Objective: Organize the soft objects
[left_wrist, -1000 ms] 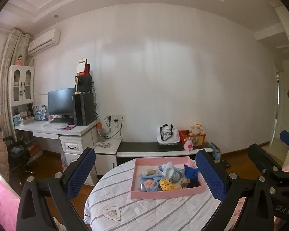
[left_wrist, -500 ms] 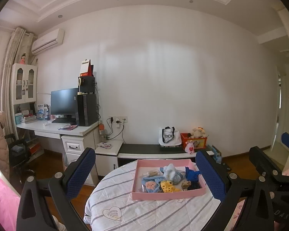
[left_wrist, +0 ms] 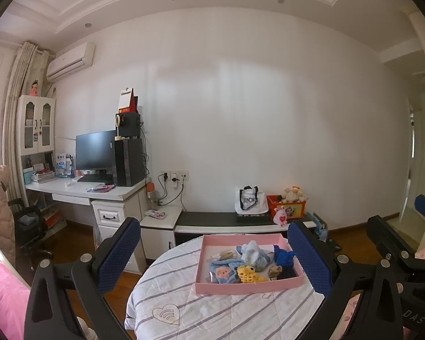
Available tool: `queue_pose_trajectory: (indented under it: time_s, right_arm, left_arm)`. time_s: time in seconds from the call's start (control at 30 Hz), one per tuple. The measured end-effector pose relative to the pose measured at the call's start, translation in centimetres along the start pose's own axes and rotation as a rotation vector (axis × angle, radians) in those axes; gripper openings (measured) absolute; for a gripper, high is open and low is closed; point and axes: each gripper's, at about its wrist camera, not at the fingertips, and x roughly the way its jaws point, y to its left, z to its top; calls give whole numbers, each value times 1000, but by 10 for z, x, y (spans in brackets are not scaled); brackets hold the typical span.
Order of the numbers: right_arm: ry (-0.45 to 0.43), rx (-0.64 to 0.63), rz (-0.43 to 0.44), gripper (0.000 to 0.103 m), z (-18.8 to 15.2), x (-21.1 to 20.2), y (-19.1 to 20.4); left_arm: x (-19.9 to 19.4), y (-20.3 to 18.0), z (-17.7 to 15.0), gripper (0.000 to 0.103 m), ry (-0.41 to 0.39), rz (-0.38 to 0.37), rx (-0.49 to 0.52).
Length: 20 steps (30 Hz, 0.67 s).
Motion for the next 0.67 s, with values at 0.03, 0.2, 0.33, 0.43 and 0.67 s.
queue_pose_trajectory:
  time_s: [0.03, 0.2, 0.33, 0.43, 0.67]
  right_arm:
    - [1, 0, 0, 103, 0, 0, 0]
    - [-4, 2, -2, 103, 0, 1, 0]
    - [-5, 2, -5, 103, 1, 1, 1]
    - [-5, 3, -3, 103, 1, 1, 1]
    - [-6, 5, -4, 103, 0, -1, 1]
  left_arm:
    - [-1, 0, 0, 103, -2, 2, 3]
    - [2, 0, -2, 103, -6, 0, 3]
    - [4, -1, -3, 103, -8, 0, 4]
    - [4, -1, -5, 103, -11, -1, 4]
    - [4, -2, -7, 103, -16, 9, 7]
